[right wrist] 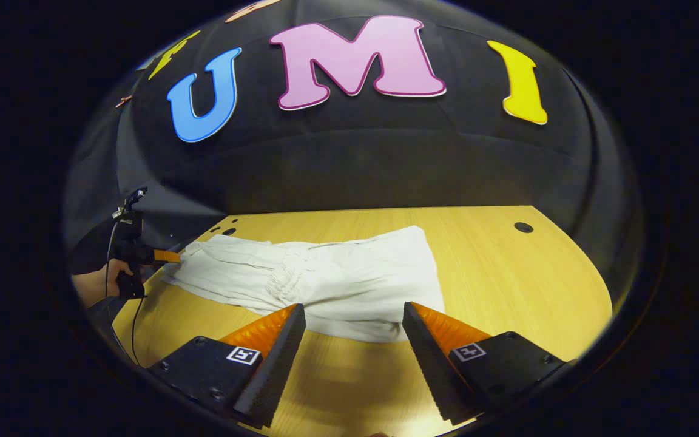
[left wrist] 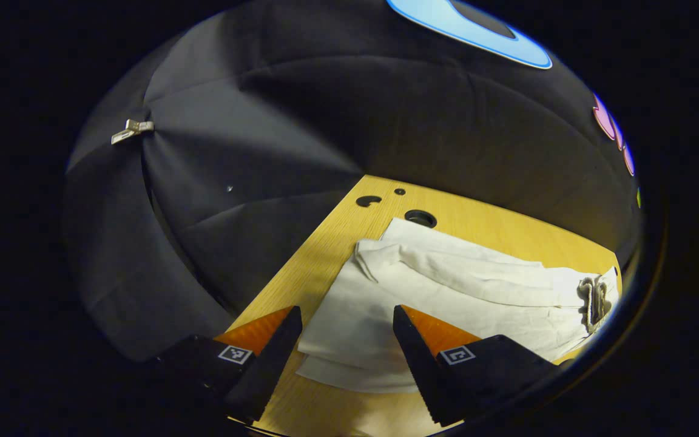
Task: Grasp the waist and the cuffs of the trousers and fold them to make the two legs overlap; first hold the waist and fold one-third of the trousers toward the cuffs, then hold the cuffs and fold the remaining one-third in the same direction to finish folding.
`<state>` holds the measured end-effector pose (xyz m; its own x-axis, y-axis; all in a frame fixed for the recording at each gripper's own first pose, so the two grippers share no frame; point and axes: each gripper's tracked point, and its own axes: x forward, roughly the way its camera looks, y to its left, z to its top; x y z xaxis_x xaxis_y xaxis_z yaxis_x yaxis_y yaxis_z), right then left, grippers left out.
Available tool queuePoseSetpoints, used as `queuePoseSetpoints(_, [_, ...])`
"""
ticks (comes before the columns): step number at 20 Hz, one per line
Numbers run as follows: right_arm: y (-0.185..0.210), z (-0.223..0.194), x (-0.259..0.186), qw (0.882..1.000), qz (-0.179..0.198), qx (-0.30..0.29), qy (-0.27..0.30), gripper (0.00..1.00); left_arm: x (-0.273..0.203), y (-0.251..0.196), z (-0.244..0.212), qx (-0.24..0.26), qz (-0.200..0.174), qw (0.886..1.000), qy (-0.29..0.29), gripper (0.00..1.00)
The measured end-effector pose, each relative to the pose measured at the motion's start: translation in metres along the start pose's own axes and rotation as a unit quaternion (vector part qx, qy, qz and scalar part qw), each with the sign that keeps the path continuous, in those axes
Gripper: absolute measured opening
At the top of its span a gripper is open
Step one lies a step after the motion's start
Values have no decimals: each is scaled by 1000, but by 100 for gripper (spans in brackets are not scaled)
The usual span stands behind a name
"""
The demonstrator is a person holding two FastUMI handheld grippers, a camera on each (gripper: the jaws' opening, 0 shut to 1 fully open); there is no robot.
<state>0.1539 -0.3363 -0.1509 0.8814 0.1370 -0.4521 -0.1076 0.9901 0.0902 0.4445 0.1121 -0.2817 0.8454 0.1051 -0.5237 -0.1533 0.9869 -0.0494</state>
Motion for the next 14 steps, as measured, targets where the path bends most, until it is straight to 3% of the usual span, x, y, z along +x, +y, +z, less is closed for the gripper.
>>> queuePoseSetpoints(2, [-12,-1,-13,1000,-11,2,6,98,5,7,-6,7,15,1000,10,96])
queuePoseSetpoints(7, [-26,-1,-25,1000,-26,15,7,98,8,-1,-15,25,5,999,28,99])
queuePoseSetpoints(10, [-20,-9,-26,999,-18,28,15,98,11,-6,-16,39,-5,999,36,88])
queuePoseSetpoints(12, [-16,-13,-27,999,-14,29,17,98,10,-11,-18,44,-12,998,45,86])
queuePoseSetpoints(14, [-15,-18,-29,999,-14,31,18,98,11,-21,-18,58,-24,997,50,68])
